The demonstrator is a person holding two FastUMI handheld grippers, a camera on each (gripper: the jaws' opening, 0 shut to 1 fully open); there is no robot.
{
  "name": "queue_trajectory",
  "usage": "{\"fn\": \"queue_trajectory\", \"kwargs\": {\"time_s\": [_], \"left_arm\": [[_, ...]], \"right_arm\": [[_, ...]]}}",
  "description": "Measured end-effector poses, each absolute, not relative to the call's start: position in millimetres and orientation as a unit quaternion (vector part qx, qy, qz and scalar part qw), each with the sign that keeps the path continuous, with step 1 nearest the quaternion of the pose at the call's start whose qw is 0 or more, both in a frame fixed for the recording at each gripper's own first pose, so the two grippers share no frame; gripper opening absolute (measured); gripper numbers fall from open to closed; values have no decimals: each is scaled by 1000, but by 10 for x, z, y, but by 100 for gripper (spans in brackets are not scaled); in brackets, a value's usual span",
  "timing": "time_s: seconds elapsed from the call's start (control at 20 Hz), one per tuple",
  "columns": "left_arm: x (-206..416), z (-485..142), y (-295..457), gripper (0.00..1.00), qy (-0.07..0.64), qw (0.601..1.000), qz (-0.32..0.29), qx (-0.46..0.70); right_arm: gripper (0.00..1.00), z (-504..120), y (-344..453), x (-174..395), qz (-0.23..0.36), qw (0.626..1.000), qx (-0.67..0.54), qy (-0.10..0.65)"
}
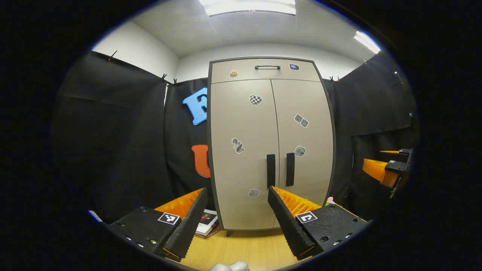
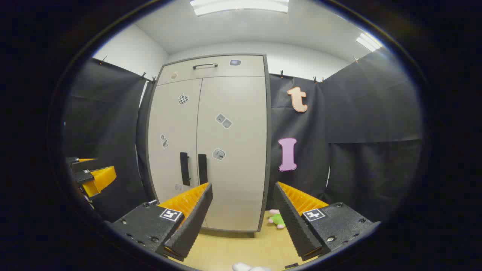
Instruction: Open the right door of the double-door shoe cabinet with the right hand, and open the left door with the left hand.
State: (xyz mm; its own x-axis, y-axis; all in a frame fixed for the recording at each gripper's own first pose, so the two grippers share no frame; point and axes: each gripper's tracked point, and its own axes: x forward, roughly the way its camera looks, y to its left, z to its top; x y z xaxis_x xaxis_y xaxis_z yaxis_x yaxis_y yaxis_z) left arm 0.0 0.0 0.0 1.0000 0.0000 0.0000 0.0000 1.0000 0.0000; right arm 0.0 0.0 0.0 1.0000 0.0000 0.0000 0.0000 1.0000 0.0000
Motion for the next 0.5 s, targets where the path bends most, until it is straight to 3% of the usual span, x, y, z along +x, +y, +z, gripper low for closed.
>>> {"fn": "queue_trajectory", "kwargs": {"time_s": [0.5], "left_arm": [[11, 0, -21, 96, -1, 1000, -1, 0]], "right_arm": [[100, -5, 28, 43, 3, 1000, -2, 1]]}}
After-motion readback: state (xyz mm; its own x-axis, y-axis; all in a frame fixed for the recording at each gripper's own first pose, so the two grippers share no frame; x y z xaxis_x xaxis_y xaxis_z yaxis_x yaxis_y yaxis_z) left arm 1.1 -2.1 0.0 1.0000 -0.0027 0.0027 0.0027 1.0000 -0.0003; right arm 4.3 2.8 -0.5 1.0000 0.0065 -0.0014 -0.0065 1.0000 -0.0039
